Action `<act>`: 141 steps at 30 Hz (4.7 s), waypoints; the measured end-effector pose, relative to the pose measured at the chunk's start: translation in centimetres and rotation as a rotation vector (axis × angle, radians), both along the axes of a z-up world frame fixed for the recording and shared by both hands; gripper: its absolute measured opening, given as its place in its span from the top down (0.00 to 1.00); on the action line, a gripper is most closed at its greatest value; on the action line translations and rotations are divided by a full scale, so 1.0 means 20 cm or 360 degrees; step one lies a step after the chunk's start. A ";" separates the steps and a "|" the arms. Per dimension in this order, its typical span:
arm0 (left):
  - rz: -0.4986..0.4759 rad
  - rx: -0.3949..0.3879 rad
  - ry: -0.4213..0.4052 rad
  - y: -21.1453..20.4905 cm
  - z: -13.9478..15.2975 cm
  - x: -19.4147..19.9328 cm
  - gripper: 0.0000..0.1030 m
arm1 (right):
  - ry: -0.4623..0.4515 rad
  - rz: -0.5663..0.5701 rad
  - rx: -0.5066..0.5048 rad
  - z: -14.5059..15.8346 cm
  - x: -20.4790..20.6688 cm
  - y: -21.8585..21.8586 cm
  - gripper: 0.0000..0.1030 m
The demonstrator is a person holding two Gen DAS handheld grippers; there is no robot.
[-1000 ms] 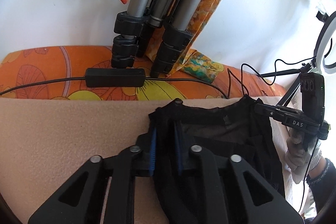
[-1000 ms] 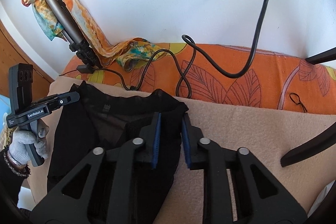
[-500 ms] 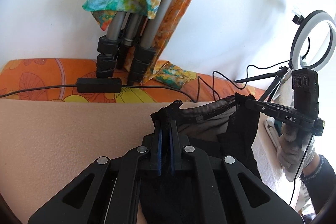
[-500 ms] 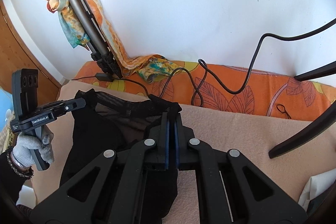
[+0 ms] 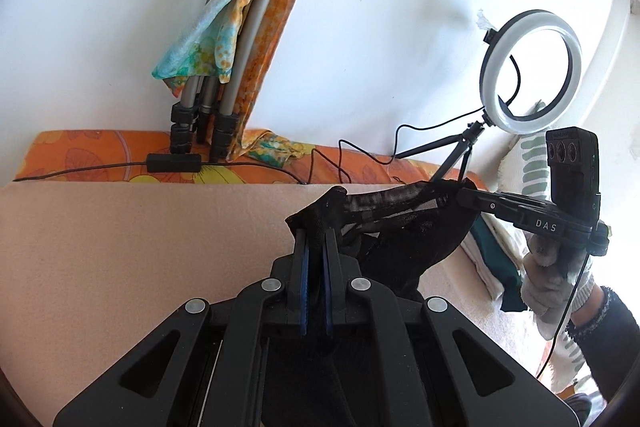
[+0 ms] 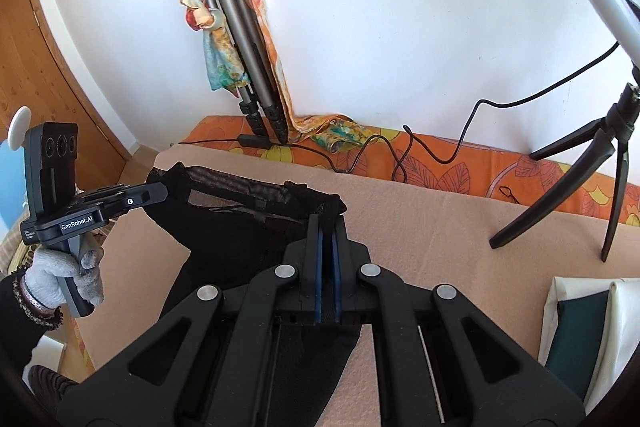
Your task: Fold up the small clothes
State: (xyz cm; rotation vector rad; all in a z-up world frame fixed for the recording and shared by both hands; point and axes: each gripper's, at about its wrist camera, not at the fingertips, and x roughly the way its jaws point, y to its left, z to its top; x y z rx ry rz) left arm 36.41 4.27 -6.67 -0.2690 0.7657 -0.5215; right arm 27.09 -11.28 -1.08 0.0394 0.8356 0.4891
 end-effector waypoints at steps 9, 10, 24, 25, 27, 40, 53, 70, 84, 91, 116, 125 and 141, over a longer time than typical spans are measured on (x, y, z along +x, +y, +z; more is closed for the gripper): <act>-0.0008 -0.0029 -0.0021 -0.01 0.07 -0.35 0.96 | -0.0028 0.0002 -0.0010 0.05 -0.38 0.01 0.95; -0.0010 -0.0027 -0.0023 -0.01 0.07 -0.39 0.96 | -0.0037 0.0004 -0.0017 0.05 -0.43 0.01 0.95; -0.0053 -0.0002 0.0061 -0.05 -0.12 -0.95 0.96 | -0.0021 -0.0039 -0.0023 -0.18 -1.06 0.02 0.95; -0.0063 0.0013 0.0072 -0.05 -0.15 -0.98 0.96 | -0.0014 -0.0042 -0.0018 -0.21 -1.09 0.02 0.95; -0.0073 0.0056 0.0075 -0.06 -0.19 -1.04 0.96 | -0.0014 -0.0043 -0.0023 -0.24 -1.15 0.02 0.95; -0.0218 0.0364 0.0102 -0.07 -0.32 -1.28 0.93 | -0.0065 0.0066 -0.0366 -0.41 -1.44 0.01 0.95; 0.0077 -0.0357 0.0522 0.19 -0.37 -1.29 0.78 | 0.0397 -0.0176 0.0297 -0.49 -1.36 -0.27 0.62; 0.0065 -0.0272 0.0537 0.06 -0.43 -1.22 0.96 | 0.0652 -0.0185 0.0492 -0.66 -1.27 -0.25 0.78; 0.0087 -0.0049 0.0505 0.14 -0.45 -1.28 0.97 | 0.0574 -0.0159 0.0360 -0.62 -1.31 -0.21 0.92; 0.0079 0.0118 0.0395 0.12 -0.36 -1.33 0.97 | 0.0386 -0.0219 0.0177 -0.50 -1.29 -0.26 0.76; -0.0240 0.0188 0.0376 -0.26 -0.40 -1.07 0.91 | 0.0611 -0.0314 0.0660 -0.72 -0.37 -0.30 0.70; -0.0247 0.0195 0.0355 -0.25 -0.41 -1.13 0.91 | 0.0463 -0.0372 0.0386 -0.68 -0.34 -0.21 0.96; 0.0002 -0.0040 0.0264 0.02 -0.22 -1.34 0.48 | 0.0438 -0.0351 0.0462 -0.60 -0.43 -0.35 0.59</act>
